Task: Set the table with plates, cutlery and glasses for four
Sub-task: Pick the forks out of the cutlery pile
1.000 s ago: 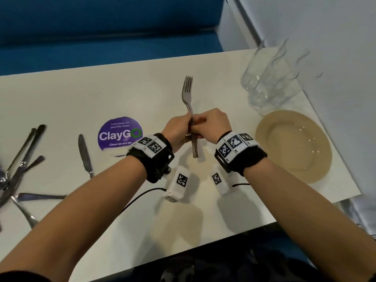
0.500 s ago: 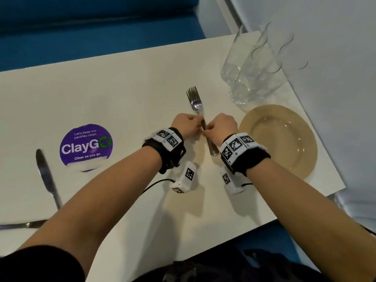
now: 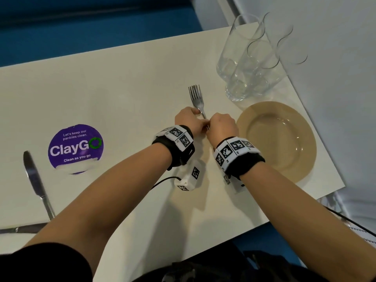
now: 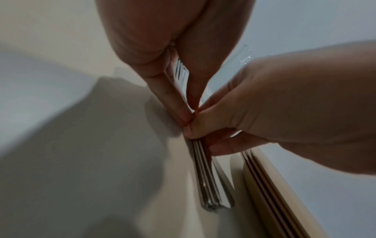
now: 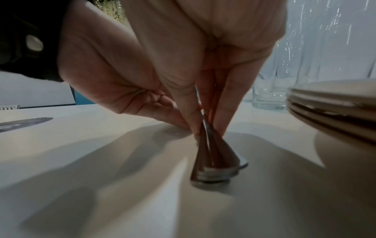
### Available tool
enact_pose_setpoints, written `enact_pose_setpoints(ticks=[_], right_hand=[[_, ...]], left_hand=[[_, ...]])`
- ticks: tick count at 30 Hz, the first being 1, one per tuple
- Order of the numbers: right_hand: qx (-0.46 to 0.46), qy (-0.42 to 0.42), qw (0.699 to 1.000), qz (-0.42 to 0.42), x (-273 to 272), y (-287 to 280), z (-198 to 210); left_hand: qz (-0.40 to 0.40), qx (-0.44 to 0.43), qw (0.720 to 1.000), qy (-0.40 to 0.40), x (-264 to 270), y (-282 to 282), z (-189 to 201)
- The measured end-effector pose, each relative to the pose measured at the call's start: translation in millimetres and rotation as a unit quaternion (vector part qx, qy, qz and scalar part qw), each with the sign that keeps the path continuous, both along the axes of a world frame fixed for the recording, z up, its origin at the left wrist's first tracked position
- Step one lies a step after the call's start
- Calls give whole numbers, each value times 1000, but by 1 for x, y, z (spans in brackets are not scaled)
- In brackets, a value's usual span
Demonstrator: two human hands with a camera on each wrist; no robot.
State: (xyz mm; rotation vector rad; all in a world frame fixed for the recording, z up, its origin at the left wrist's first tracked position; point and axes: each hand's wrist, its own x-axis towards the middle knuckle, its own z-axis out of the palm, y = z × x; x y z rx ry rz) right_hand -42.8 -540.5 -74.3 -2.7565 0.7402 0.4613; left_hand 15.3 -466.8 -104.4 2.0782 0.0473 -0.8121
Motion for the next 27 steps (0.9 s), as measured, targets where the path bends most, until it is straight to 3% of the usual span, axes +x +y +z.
enact_pose_setpoints(ticks=[5,16,27], right_hand=[[2,4,1000,3,-4,1,3],[-13,13,1000,-12,2,-10,6],[-20,4,1000,-18,-3,-11,-2]], left_hand=[[0,-4,1000,-22,-2,-4,2],[-3,-93,995,45,-4,-13,9],[-152,-32,988,-24,-9,-12,15]])
